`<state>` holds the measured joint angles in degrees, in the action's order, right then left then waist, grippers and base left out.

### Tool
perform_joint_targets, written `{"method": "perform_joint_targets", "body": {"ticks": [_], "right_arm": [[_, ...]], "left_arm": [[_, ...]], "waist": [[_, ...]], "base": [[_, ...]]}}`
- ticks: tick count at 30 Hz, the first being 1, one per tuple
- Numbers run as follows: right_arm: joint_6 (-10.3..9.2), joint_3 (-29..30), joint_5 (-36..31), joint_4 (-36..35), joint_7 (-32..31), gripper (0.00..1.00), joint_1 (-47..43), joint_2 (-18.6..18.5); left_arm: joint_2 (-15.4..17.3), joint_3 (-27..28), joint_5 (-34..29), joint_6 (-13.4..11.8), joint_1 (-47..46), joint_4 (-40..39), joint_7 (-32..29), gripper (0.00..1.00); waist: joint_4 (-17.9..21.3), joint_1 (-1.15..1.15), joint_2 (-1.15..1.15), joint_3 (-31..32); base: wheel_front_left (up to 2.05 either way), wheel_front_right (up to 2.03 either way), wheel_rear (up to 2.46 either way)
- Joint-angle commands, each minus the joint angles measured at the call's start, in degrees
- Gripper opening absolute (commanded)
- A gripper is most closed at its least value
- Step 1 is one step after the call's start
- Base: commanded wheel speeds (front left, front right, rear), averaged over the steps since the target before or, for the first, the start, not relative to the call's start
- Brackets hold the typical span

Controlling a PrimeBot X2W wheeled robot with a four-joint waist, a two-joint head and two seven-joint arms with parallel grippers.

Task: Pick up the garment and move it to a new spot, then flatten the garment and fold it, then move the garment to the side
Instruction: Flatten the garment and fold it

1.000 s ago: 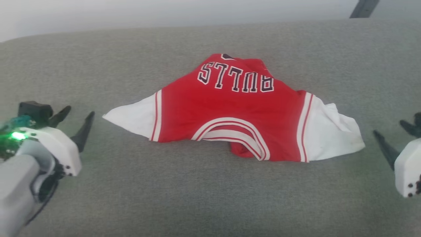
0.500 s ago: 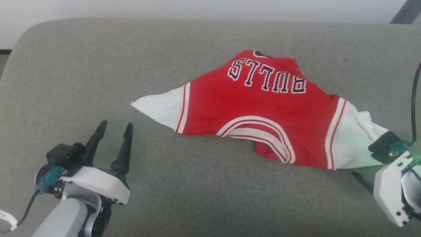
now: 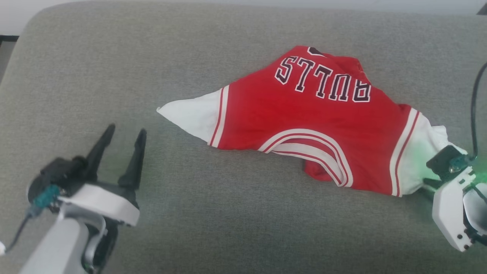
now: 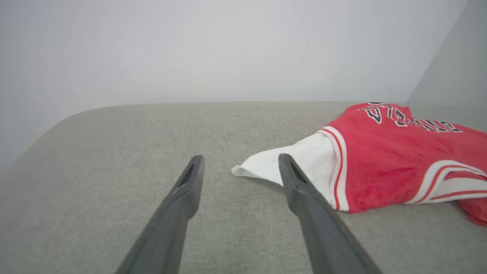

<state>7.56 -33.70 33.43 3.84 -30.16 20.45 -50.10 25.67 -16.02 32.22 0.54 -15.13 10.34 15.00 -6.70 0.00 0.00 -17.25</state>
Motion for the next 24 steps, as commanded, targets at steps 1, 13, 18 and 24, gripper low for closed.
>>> {"method": "perform_joint_targets", "body": {"ticks": [1,13,18,24], "right_arm": [[-0.12,-0.50,0.31,1.61,0.47,0.00,0.17,0.65],[-0.12,-1.91,0.50,4.21,2.70,0.00,3.61,2.78],[-0.13,-2.95,0.17,4.45,3.18,0.00,5.40,3.97],[-0.14,-3.69,0.03,4.83,3.38,0.00,6.30,4.27]], "left_arm": [[0.81,-0.15,-0.61,0.88,-1.76,0.39,0.26,1.00],[14.38,-23.30,10.03,6.91,-21.09,-6.11,-25.84,1.00],[20.02,-36.58,17.32,6.94,-31.30,-6.69,-37.71,1.00],[20.35,-45.01,19.59,6.95,-38.25,-1.90,-36.71,1.00]], "waist": [[0.40,0.00,0.00,0.00],[3.38,0.00,0.00,-1.26],[4.62,0.00,0.00,-2.88],[5.65,0.00,0.00,-4.37]], "base": [[0.00,0.00,0.00],[0.00,0.00,0.00],[0.00,0.00,0.00],[0.00,0.00,0.00]]}}
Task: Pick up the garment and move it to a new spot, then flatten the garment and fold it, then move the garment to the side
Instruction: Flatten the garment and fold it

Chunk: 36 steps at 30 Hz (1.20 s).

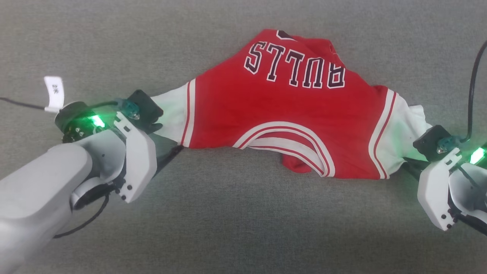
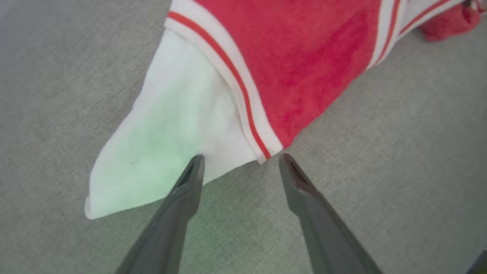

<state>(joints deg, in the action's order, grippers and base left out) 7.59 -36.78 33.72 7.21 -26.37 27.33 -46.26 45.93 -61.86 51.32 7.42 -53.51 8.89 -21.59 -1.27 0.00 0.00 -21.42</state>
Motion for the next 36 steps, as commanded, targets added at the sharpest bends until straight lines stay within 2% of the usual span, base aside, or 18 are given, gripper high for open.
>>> {"method": "perform_joint_targets", "body": {"ticks": [1,8,13,14,15,17,22,25,32,36], "right_arm": [[-0.17,-0.72,-0.27,1.52,-0.38,0.00,-0.36,0.49],[-0.39,-1.09,0.02,2.37,0.48,0.00,1.11,0.97],[-0.43,-1.15,-0.03,2.51,0.64,0.00,1.49,1.38],[-0.43,-1.14,0.02,2.56,0.73,0.00,1.57,1.41],[-0.43,-1.14,0.04,2.54,0.67,0.00,1.69,1.45],[-0.44,-1.07,0.08,2.51,0.69,0.00,1.79,1.47],[-0.44,0.87,-0.16,1.90,2.46,0.00,1.91,0.94],[-0.33,4.06,-0.73,0.24,4.54,0.00,1.25,-0.36],[-0.13,18.20,-0.04,-6.99,6.59,0.00,-3.67,-1.36],[-0.13,24.88,2.20,-10.88,5.22,0.00,-3.42,0.88]], "left_arm": [[-0.41,-0.83,1.23,0.07,-0.76,0.69,0.49,1.00],[-2.61,-10.18,2.92,0.07,-7.47,10.52,4.97,1.00],[-4.55,-11.72,4.21,-0.05,-8.31,14.52,5.39,1.00],[-4.95,-11.87,4.28,-0.05,-8.33,14.45,5.02,0.80],[-5.23,-11.98,4.60,-0.05,-8.22,14.15,4.68,0.42],[-5.34,-12.11,4.84,-0.02,-7.54,13.46,4.05,0.00],[-4.43,-11.91,6.09,0.03,-7.91,13.60,7.01,0.00],[-3.55,-11.48,9.00,0.02,-8.68,13.41,11.71,0.00],[-2.20,-7.24,20.79,0.02,-10.07,7.60,23.13,0.00],[-2.69,-5.60,24.65,0.02,-12.51,6.70,26.17,0.00]], "waist": [[0.38,0.00,0.00,-0.49],[1.39,0.00,0.00,-2.72],[1.84,0.00,0.00,-3.75],[1.91,0.00,0.00,-3.86],[1.98,0.00,0.00,-3.93],[2.11,0.00,0.00,-3.99],[2.38,0.00,0.00,-3.03],[2.56,0.00,0.00,-1.94],[2.01,0.00,0.00,-0.69],[1.87,0.00,0.00,-1.44]], "base": [[0.00,0.00,0.00],[0.00,0.00,0.00],[0.00,0.00,0.00],[0.00,0.00,0.00],[0.00,0.00,0.00],[0.00,0.00,0.00],[0.00,0.00,0.00],[0.00,0.00,0.00],[0.00,0.00,0.00],[0.00,0.00,0.00]]}}
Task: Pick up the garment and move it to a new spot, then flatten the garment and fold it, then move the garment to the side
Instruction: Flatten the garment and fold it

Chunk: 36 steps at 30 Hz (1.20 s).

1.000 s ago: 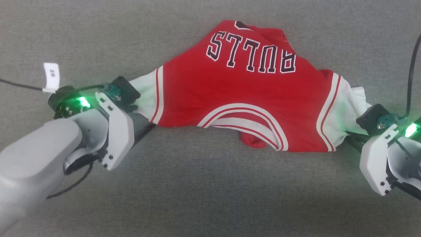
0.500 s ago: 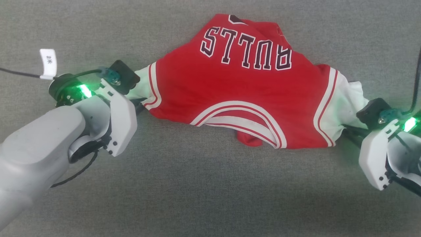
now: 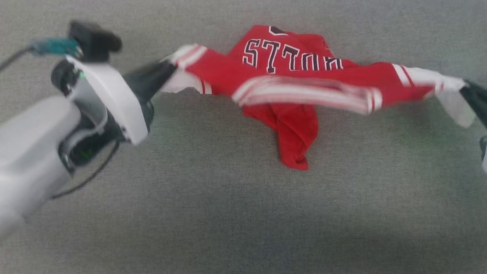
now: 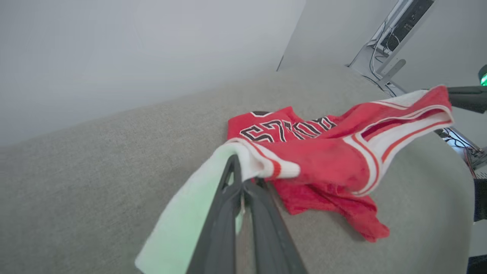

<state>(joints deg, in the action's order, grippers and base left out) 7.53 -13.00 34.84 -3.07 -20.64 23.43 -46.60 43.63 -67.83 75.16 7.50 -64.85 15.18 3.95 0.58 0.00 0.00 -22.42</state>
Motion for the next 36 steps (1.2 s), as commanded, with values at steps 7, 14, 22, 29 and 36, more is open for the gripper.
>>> {"method": "perform_joint_targets", "body": {"ticks": [7,14,22,29,36], "right_arm": [[-0.07,3.86,4.43,2.62,-2.85,0.00,11.10,6.51],[-0.06,4.26,3.06,18.09,0.99,0.00,36.00,15.16],[-0.09,11.62,-0.62,37.26,12.12,0.00,60.44,22.53],[-0.09,7.89,-0.17,44.67,12.55,0.00,62.25,22.99],[-0.08,-0.87,7.52,38.83,8.12,0.00,46.37,18.69]], "left_arm": [[-4.13,3.34,5.40,-0.05,-7.88,8.63,1.14,0.00],[-12.18,10.17,8.39,-0.09,-21.79,28.16,3.79,0.00],[-16.77,17.24,10.59,-0.09,-38.84,40.07,8.35,0.00],[-16.14,16.94,11.45,-0.12,-36.33,36.88,6.45,0.00],[-9.78,13.43,14.62,-0.06,-19.16,21.18,1.84,0.00]], "waist": [[0.45,0.00,0.00,-3.66],[1.94,0.00,0.00,-6.76],[2.88,0.00,0.00,-5.97],[2.35,0.00,0.00,-3.49],[1.84,0.00,0.00,-2.12]], "base": [[0.00,0.00,0.00],[0.00,0.00,0.00],[0.00,0.00,0.00],[0.00,0.00,0.00],[0.00,0.00,0.00]]}}
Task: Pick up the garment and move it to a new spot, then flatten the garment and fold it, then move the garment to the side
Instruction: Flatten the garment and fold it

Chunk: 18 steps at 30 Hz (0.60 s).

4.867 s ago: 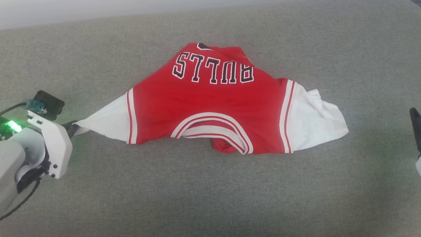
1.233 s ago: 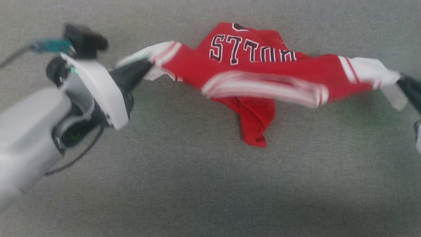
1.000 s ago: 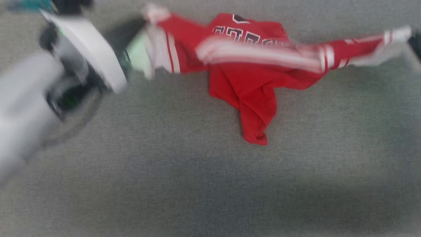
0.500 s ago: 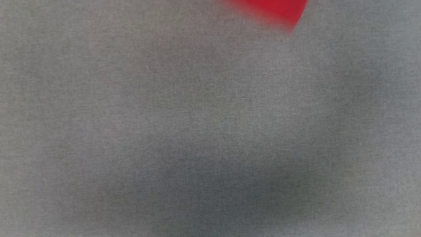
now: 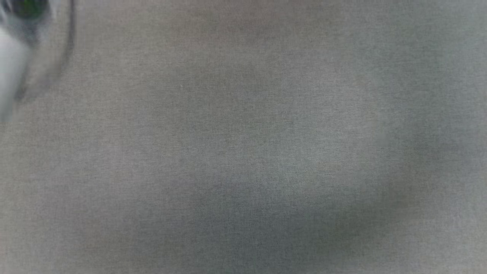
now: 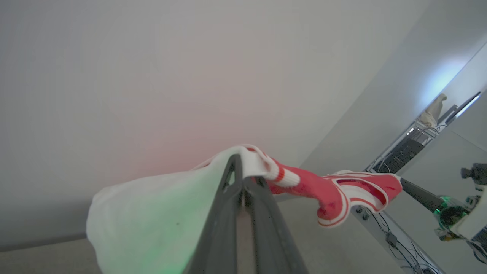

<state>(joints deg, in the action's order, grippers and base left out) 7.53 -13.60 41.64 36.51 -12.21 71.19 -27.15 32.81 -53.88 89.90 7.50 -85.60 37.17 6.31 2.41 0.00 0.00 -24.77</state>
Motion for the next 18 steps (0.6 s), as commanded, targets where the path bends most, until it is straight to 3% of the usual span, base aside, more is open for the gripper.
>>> {"method": "perform_joint_targets", "body": {"ticks": [1,9,18], "right_arm": [[-0.08,-1.26,1.76,-2.53,-0.53,0.00,-4.43,-1.46],[-0.07,-2.63,10.52,-15.45,-3.89,0.00,-30.71,-6.72],[-0.08,1.03,13.52,-26.67,-9.13,0.00,-52.78,-10.82]], "left_arm": [[2.97,-1.61,0.05,-0.06,5.04,-3.73,-1.44,0.00],[16.66,-6.42,3.30,-0.05,30.33,-24.66,-0.62,0.00],[23.92,-11.09,3.04,-0.05,45.82,-35.85,2.54,0.00]], "waist": [[0.37,0.00,0.00,0.46],[0.91,0.00,0.00,2.71],[0.57,0.00,0.00,6.06]], "base": [[0.00,0.00,0.00],[0.00,0.00,0.00],[0.00,0.00,0.00]]}}
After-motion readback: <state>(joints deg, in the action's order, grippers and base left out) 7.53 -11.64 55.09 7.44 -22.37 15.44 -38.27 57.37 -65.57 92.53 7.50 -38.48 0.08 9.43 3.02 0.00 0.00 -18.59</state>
